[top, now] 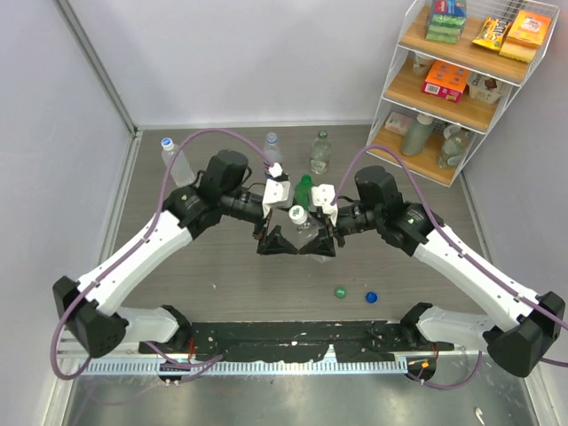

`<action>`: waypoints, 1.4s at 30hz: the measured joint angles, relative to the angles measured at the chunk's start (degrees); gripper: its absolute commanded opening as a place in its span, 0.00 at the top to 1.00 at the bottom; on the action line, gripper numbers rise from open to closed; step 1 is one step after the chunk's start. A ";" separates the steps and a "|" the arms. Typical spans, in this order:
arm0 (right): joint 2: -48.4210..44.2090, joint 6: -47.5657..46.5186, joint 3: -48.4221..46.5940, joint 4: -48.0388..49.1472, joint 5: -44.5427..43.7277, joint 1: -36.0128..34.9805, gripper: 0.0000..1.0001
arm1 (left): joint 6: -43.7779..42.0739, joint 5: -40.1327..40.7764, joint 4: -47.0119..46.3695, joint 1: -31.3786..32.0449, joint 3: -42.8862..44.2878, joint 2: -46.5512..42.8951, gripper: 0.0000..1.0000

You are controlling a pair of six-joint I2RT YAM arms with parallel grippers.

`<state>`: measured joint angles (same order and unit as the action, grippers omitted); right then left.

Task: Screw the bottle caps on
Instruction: Screw the bottle cap onto the plastic bottle.

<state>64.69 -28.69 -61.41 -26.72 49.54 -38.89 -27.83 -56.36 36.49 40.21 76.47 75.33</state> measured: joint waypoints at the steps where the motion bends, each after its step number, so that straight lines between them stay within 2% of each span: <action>1: -0.63 0.28 0.11 0.70 -0.11 -0.02 0.99 | 3.39 1.90 -3.74 0.09 -2.34 -1.97 0.00; 7: -5.44 4.07 2.47 5.29 -3.48 -0.04 0.99 | 23.39 17.31 -18.58 0.37 -10.49 -12.15 0.00; 13: -6.60 12.83 5.18 8.33 -16.20 -0.04 0.99 | 42.93 37.59 -24.44 0.59 -17.35 -19.47 0.00; 18: -1.49 18.12 4.66 6.47 -29.20 -0.15 0.99 | 52.94 49.90 -25.11 0.55 -20.31 -22.69 0.00; 22: 2.36 20.17 4.63 4.35 -34.75 -0.11 0.99 | 57.88 56.00 -25.70 0.55 -20.31 -22.38 0.00; 26: 3.21 20.94 4.63 3.54 -35.78 -0.11 0.99 | 62.45 59.19 -26.95 0.55 -20.31 -20.35 0.00; 34: 3.21 20.74 4.63 3.48 -34.23 -0.15 0.99 | 69.83 57.68 -33.73 0.87 -20.48 -13.51 0.05; 39: 3.21 20.44 4.74 3.48 -33.46 -0.15 0.99 | 71.60 56.15 -36.33 2.25 -20.48 -11.04 0.11; 42: 3.48 20.26 4.74 3.50 -32.92 -0.15 0.99 | 72.17 55.54 -37.51 2.99 -20.46 -10.12 0.19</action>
<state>68.16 -8.43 -56.66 -23.22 16.62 -39.05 44.34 -0.82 -1.02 43.20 56.01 65.21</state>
